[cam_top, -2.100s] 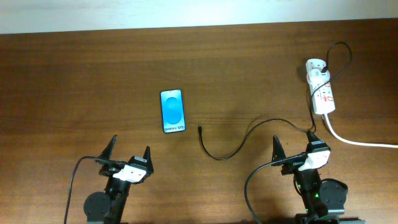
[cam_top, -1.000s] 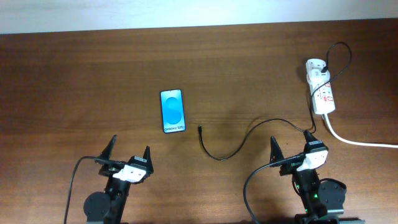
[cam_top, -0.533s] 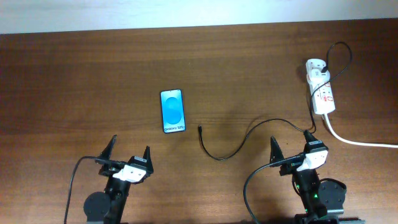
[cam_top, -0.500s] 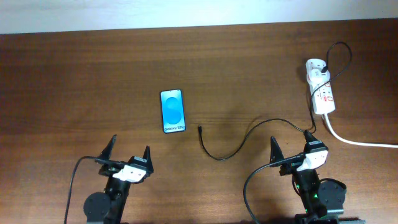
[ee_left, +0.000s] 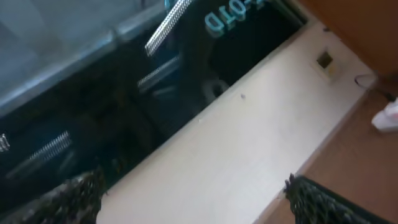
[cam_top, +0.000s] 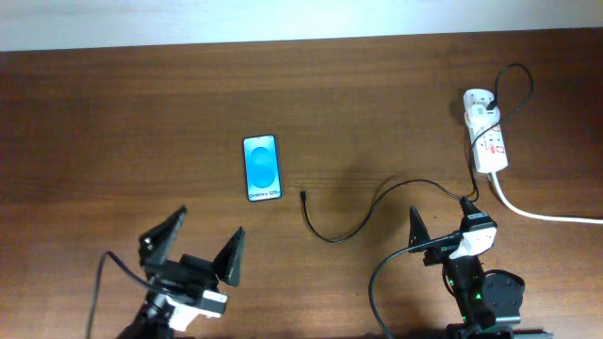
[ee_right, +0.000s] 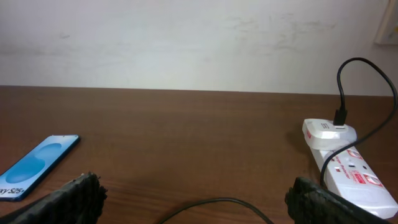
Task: Plug charger to phone and switch on socket
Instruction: 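Move the left gripper over the blue phone and lower onto it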
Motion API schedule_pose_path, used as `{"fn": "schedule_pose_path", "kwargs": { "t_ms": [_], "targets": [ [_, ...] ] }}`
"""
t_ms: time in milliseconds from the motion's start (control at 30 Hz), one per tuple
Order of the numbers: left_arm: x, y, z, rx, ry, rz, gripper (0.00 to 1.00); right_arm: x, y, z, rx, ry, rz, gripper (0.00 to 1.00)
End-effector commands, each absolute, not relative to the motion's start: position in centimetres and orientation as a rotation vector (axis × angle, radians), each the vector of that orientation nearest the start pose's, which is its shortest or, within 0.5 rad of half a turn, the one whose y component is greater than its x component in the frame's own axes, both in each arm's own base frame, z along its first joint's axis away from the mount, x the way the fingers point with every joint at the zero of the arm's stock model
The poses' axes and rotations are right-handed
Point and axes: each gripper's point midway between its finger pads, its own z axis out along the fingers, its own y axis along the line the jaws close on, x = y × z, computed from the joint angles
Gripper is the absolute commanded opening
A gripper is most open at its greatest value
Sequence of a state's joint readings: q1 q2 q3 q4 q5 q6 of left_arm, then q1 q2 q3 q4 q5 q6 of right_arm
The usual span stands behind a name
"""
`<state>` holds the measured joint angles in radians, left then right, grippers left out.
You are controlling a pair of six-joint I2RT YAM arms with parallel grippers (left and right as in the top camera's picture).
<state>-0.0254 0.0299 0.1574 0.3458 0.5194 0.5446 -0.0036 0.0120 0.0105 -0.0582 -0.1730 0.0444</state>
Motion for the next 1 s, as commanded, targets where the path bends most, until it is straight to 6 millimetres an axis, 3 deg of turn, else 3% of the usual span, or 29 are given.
{"fn": "schedule_pose_path", "kwargs": {
  "t_ms": [0,33,100,167,267,300,400,467,533,600,667,733,800,967],
  "targets": [
    [19.3,-7.9,36.3,0.677,1.065,0.123,0.99,24.4,3.0,15.9,-0.103,1.637,0.17,0.99],
    [20.1,-8.2,37.0,0.706,1.177,0.073,0.99,24.4,3.0,15.9,-0.103,1.637,0.17,0.98],
    [20.3,-10.1,37.9,0.812,1.212,-0.05,0.99,24.4,3.0,15.9,-0.103,1.637,0.17,0.99],
    [17.7,-14.3,38.1,1.058,1.072,-0.311,0.99,24.4,3.0,15.9,-0.103,1.637,0.17,0.98],
    [18.4,-14.1,39.4,1.013,1.052,-0.298,0.99,24.4,3.0,15.9,-0.103,1.637,0.17,0.98],
    [19.7,-12.7,41.2,0.841,1.103,-0.311,0.99,24.4,3.0,15.9,-0.103,1.637,0.17,0.99],
    [22.4,-10.4,42.7,0.631,1.252,-0.295,0.99,24.4,3.0,15.9,-0.103,1.637,0.17,0.98],
    [25.0,-10.2,41.7,0.604,1.459,-0.354,0.99,24.4,3.0,15.9,-0.103,1.637,0.17,0.98],
    [28.4,-9.7,39.3,0.55,1.733,-0.404,0.99,24.4,3.0,15.9,-0.103,1.637,0.17,0.98],
    [30.5,-10.2,37.4,0.554,1.901,-0.497,0.99,24.4,3.0,15.9,-0.103,1.637,0.17,0.98],
    [30.7,-12.7,36.0,0.631,1.943,-0.726,0.99,24.4,3.0,15.9,-0.103,1.637,0.17,0.98],
    [31.8,-13.2,35.1,0.617,1.964,-0.796,0.99,24.4,3.0,15.9,-0.103,1.637,0.17,0.98],
    [33.2,-11.9,34.0,0.451,2.064,-0.743,0.99,24.4,3.0,15.9,-0.103,1.637,0.17,0.98],
    [34.1,-10.7,33.7,0.305,2.217,-0.42,0.99,24.4,3.0,15.9,-0.103,1.637,0.17,0.98]
  ]
}}
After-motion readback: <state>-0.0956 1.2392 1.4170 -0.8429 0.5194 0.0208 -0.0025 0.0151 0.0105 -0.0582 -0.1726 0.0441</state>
